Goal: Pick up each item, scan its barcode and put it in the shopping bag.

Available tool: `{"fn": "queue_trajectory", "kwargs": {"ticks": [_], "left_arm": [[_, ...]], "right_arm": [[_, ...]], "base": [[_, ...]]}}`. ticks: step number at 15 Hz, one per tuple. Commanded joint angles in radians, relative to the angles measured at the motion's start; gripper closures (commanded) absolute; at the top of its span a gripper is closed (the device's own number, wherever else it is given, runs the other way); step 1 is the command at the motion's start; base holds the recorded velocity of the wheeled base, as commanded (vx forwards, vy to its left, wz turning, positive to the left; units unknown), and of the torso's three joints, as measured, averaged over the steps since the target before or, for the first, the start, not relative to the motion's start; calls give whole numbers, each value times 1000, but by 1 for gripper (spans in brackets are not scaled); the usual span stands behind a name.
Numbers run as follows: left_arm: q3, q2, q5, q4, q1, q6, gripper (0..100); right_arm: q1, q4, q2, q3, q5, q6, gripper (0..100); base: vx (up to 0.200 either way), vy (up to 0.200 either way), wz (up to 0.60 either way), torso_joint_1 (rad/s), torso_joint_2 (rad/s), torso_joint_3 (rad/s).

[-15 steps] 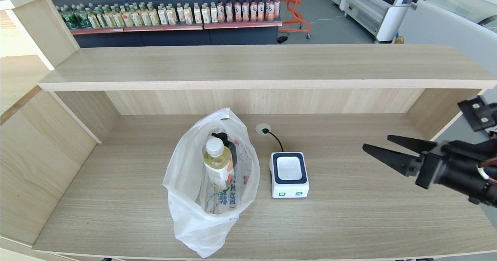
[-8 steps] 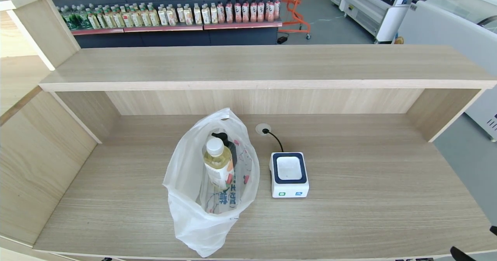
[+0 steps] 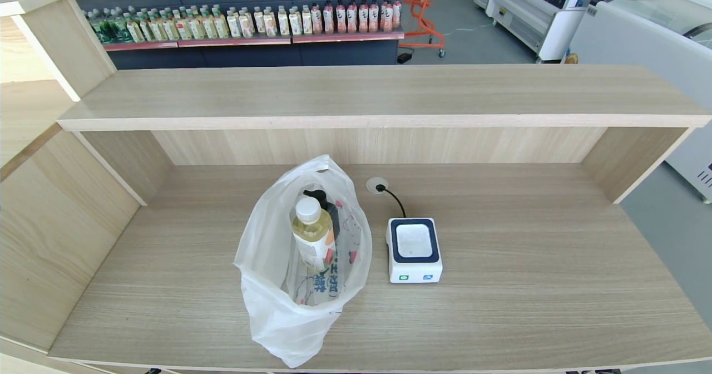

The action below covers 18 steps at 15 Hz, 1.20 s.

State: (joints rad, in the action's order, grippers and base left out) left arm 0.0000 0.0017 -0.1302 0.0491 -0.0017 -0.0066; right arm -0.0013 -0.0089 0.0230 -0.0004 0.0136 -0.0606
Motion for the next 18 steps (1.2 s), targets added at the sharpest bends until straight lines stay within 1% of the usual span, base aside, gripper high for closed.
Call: {"fn": "queue_trajectory", "kwargs": {"ticks": [1, 2, 5, 18], "left_arm": [[0, 0, 0, 0, 0, 0, 0], [0, 0, 0, 0, 0, 0, 0], [0, 0, 0, 0, 0, -1, 0], [0, 0, 0, 0, 0, 2, 0]], "right_arm": [[-2, -3, -23, 0, 0, 1, 0], [-2, -3, -23, 0, 0, -2, 100], [-2, 1, -23, 0, 0, 25, 100], [-2, 1, -23, 0, 0, 25, 100]], "base": [[0, 0, 0, 0, 0, 0], [0, 0, 0, 0, 0, 0], [0, 0, 0, 0, 0, 0], [0, 0, 0, 0, 0, 0]]}}
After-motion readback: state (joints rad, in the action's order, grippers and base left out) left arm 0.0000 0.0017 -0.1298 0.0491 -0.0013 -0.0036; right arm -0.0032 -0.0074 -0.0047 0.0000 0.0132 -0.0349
